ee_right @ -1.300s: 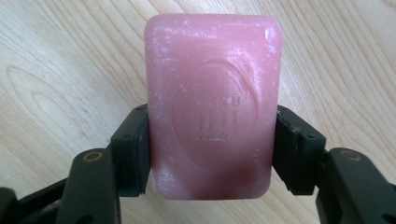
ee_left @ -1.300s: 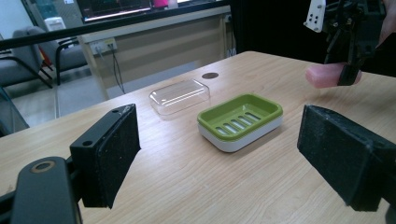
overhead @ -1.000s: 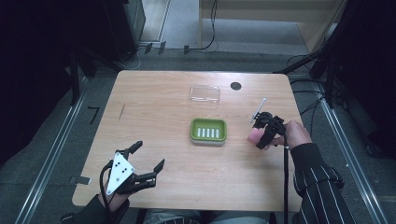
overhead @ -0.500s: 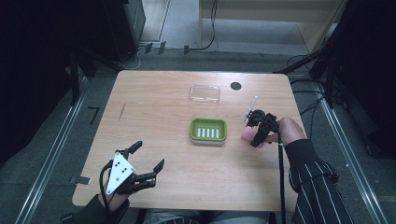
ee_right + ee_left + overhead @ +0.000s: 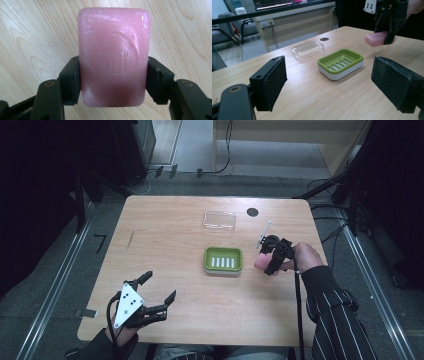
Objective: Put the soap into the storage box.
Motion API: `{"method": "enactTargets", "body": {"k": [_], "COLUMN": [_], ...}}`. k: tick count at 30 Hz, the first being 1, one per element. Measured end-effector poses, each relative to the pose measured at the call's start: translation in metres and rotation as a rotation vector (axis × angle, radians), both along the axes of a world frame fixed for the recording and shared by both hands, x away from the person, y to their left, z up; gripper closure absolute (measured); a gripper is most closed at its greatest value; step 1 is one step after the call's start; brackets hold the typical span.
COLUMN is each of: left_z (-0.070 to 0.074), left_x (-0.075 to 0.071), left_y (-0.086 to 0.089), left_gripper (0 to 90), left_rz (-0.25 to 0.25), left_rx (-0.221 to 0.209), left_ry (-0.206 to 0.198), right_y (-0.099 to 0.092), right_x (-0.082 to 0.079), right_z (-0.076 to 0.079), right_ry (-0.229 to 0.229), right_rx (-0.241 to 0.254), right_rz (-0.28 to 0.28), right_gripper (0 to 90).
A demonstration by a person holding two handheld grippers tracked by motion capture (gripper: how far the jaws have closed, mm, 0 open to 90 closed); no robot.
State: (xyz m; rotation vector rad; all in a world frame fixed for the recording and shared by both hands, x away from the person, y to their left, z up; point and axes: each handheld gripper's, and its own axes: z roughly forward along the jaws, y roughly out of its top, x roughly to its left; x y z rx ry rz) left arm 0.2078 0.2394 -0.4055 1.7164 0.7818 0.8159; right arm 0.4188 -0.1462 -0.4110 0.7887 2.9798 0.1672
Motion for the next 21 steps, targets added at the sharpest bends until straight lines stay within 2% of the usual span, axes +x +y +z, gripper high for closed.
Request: {"method": "enactTargets", "body": {"k": [21], "left_z": [0.000], "left_x": [0.000], "left_y": [0.001], "left_gripper": [13.6], "left_rz": [-0.002], "left_rx": [0.001], "left_ry": [0.000], "right_y": [0.027], "right_x": [0.008], "right_z": [0.009], "right_ry": [-0.034], "right_rx": [-0.002], "right_rz": [0.080], "right_gripper": [39.2]}}
